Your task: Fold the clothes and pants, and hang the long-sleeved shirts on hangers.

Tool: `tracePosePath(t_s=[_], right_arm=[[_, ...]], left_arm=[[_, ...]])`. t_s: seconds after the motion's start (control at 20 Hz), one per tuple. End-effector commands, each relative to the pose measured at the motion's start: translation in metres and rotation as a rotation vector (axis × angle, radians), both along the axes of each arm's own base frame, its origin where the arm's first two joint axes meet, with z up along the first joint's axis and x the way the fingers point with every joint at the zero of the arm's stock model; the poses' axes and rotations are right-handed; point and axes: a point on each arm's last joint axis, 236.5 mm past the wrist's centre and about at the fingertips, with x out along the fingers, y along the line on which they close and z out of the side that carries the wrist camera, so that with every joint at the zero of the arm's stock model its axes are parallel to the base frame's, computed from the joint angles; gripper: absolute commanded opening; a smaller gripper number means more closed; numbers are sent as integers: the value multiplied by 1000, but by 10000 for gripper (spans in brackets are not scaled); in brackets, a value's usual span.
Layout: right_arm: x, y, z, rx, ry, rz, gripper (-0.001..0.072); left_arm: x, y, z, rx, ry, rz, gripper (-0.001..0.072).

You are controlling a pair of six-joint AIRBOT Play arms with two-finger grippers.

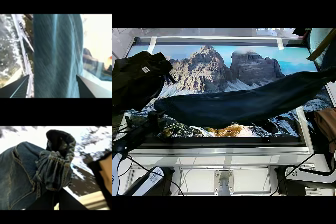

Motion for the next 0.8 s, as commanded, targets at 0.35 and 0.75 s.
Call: tracePosePath(t_s=[0.35,0.75], right_arm=[[24,-1,3,-31,-85,101,51],[28,2,6,-51,-105,156,51]], left_arm=[[24,-29,-34,96,90,-35,558],[49,-44,-41,93,97,-117,286]])
